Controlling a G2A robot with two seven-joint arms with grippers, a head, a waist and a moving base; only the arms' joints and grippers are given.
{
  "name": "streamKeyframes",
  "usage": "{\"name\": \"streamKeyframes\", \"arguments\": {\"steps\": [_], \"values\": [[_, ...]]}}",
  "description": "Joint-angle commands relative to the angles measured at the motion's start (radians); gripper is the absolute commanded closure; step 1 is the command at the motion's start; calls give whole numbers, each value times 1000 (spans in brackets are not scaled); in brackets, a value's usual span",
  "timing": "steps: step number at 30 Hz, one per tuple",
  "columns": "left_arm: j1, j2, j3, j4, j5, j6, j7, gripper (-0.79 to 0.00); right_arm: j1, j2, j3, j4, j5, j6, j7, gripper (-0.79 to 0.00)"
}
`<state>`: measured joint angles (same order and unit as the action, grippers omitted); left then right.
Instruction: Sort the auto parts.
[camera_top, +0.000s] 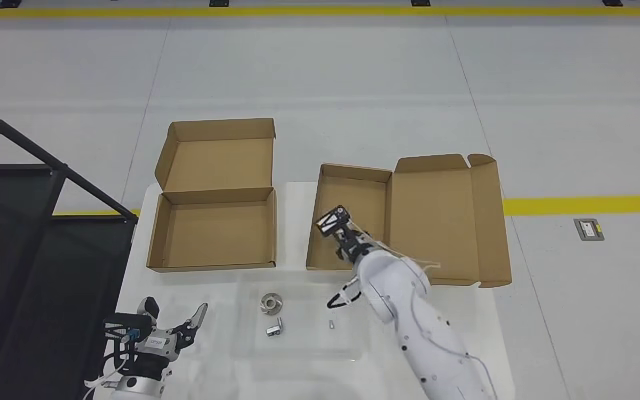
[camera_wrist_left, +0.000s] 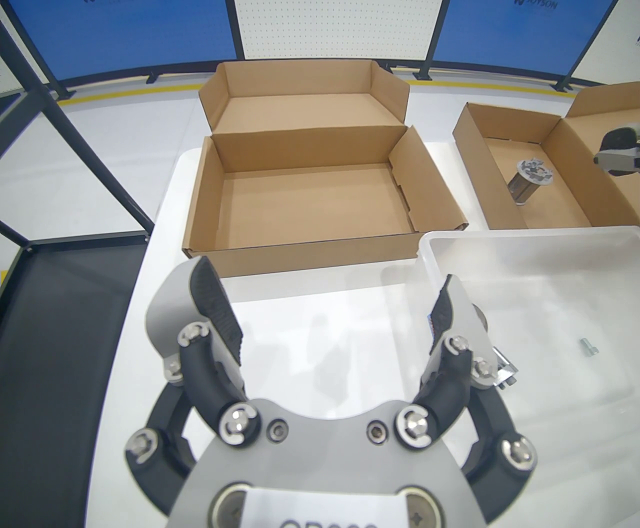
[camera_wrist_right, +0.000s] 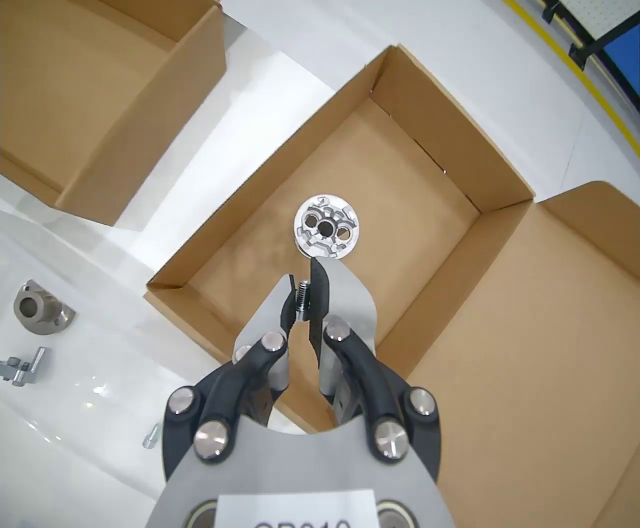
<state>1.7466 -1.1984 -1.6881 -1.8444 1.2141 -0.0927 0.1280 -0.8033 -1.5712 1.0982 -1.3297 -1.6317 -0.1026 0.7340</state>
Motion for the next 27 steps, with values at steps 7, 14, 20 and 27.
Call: {"name": "streamKeyframes", "arguments": {"steps": [7,14,20,27], "values": [[0,0,0,0,0,0,0,-785,81,-10,20,227,69,10,-76,0],[0,0,0,0,0,0,0,-785,155,-24,-15,383,89,-29,-62,0],[0,0,0,0,0,0,0,-785,200,-39,-40,472,88,21,-91,0],[0,0,0,0,0,0,0,-785,227,-47,-46,543,98,37,-130,-166]]}}
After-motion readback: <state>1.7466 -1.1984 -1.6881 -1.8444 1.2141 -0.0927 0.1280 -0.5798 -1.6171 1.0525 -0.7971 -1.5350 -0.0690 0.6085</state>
